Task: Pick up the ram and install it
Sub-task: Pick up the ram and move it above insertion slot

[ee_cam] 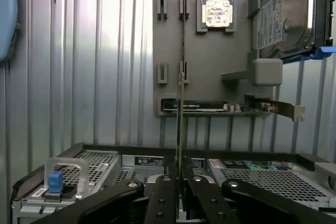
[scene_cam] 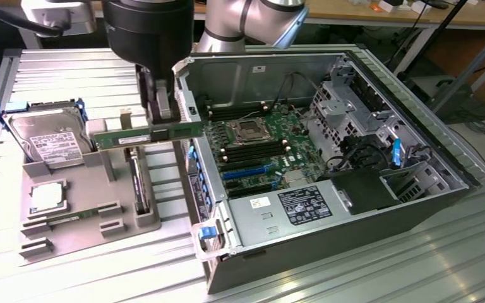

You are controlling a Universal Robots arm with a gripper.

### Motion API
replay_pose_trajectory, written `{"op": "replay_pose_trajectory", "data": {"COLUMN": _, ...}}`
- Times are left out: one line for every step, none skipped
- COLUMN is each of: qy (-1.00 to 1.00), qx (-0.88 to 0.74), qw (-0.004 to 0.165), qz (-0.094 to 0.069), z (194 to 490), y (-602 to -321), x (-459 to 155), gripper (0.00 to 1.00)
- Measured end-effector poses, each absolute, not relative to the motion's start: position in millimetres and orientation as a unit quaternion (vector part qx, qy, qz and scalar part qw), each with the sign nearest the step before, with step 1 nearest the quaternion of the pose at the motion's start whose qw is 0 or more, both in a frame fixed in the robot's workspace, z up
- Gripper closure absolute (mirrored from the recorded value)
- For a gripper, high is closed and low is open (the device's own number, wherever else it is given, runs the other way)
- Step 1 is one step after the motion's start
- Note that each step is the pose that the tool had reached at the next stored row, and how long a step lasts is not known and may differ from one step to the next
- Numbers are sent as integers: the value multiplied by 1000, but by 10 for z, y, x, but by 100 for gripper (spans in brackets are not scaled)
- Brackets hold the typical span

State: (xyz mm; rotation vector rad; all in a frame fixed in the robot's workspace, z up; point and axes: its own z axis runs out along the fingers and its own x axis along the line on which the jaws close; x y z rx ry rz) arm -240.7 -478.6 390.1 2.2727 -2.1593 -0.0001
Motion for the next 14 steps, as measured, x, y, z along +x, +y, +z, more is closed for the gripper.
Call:
{"op": "replay_pose_trajectory", "data": {"qy": -689, "qx": 725, "qw": 3, "qz": 0, "z": 3901, "y": -4781, "x": -2382, "gripper": 86}}
{"op": "replay_pose_trajectory", "data": {"qy": -689, "qx": 725, "qw": 3, "qz": 0, "z": 3901, "y": -4775, "x": -2354, "gripper": 86}}
{"op": "replay_pose_trajectory", "data": {"qy": -689, "qx": 725, "qw": 3, "qz": 0, "z": 3901, "y": -4770, "x": -2334, "gripper": 86}}
{"op": "replay_pose_trajectory", "data": {"qy": -688, "qx": 725, "qw": 3, "qz": 0, "z": 3901, "y": -4766, "x": -2313, "gripper": 86}}
{"op": "replay_pose_trajectory", "data": {"qy": -688, "qx": 725, "qw": 3, "qz": 0, "z": 3901, "y": -4761, "x": -2293, "gripper": 86}}
{"op": "replay_pose_trajectory", "data": {"qy": -688, "qx": 725, "qw": 3, "qz": 0, "z": 3901, "y": -4754, "x": -2261, "gripper": 86}}
{"op": "replay_pose_trajectory", "data": {"qy": -688, "qx": 726, "qw": 3, "qz": 0, "z": 3901, "y": -4747, "x": -2227, "gripper": 86}}
{"op": "replay_pose_trajectory", "data": {"qy": -688, "qx": 726, "qw": 3, "qz": 0, "z": 3901, "y": -4743, "x": -2209, "gripper": 86}}
{"op": "replay_pose_trajectory", "data": {"qy": -688, "qx": 726, "qw": 3, "qz": 0, "z": 3901, "y": -4738, "x": -2185, "gripper": 86}}
{"op": "replay_pose_trajectory", "data": {"qy": -688, "qx": 726, "qw": 3, "qz": 0, "z": 3901, "y": -4733, "x": -2161, "gripper": 86}}
{"op": "replay_pose_trajectory", "data": {"qy": -688, "qx": 726, "qw": 3, "qz": 0, "z": 3902, "y": -4727, "x": -2136, "gripper": 86}}
{"op": "replay_pose_trajectory", "data": {"qy": -688, "qx": 726, "qw": 3, "qz": 0, "z": 3901, "y": -4722, "x": -2112, "gripper": 86}}
{"op": "replay_pose_trajectory", "data": {"qy": -687, "qx": 726, "qw": 3, "qz": 0, "z": 3901, "y": -4717, "x": -2089, "gripper": 86}}
{"op": "replay_pose_trajectory", "data": {"qy": -687, "qx": 726, "qw": 3, "qz": 0, "z": 3901, "y": -4711, "x": -2065, "gripper": 86}}
